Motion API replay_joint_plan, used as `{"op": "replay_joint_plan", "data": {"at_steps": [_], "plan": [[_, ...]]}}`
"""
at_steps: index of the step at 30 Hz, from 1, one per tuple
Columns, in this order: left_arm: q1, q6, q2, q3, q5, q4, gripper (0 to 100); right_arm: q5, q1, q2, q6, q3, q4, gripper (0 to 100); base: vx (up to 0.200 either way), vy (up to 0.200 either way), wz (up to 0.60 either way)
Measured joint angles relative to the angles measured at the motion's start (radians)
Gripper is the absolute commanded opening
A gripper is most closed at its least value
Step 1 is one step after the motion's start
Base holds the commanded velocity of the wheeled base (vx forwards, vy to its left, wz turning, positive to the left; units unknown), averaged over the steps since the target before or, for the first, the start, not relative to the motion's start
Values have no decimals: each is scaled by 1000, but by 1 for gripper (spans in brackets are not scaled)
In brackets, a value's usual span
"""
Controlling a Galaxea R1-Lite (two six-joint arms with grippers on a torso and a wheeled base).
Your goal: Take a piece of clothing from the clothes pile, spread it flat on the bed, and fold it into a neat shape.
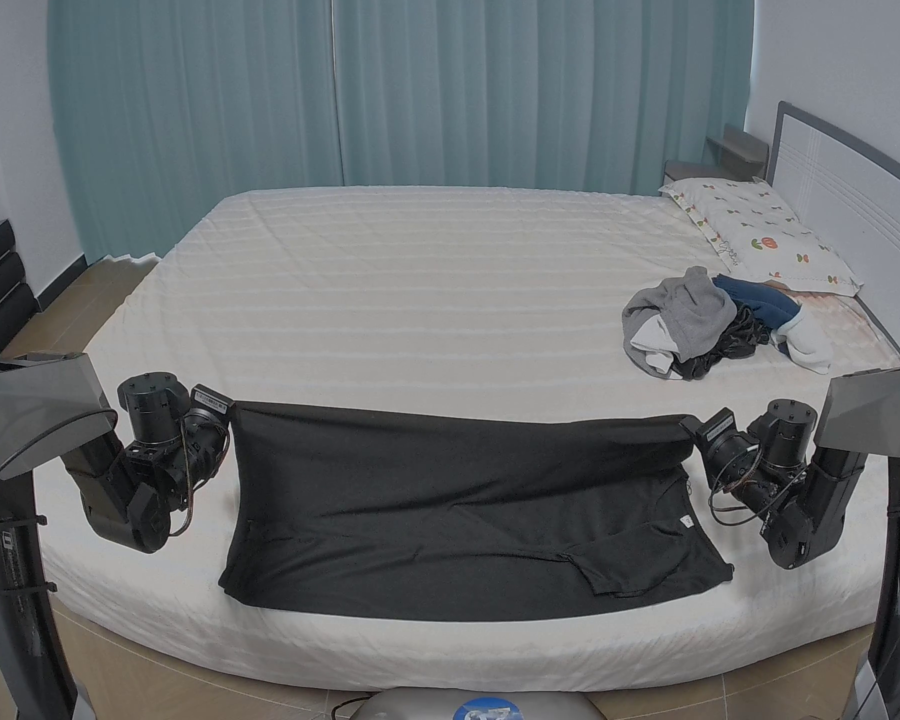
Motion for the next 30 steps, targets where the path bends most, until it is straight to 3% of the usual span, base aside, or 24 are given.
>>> {"op": "replay_joint_plan", "data": {"at_steps": [15,30], "plan": [[-1,197,36,169,-9,-2,0,52,12,36,-245,193,0,0,0,0,0],[-2,280,84,244,-19,-3,0,50,15,84,-257,244,0,0,0,0,0]]}}
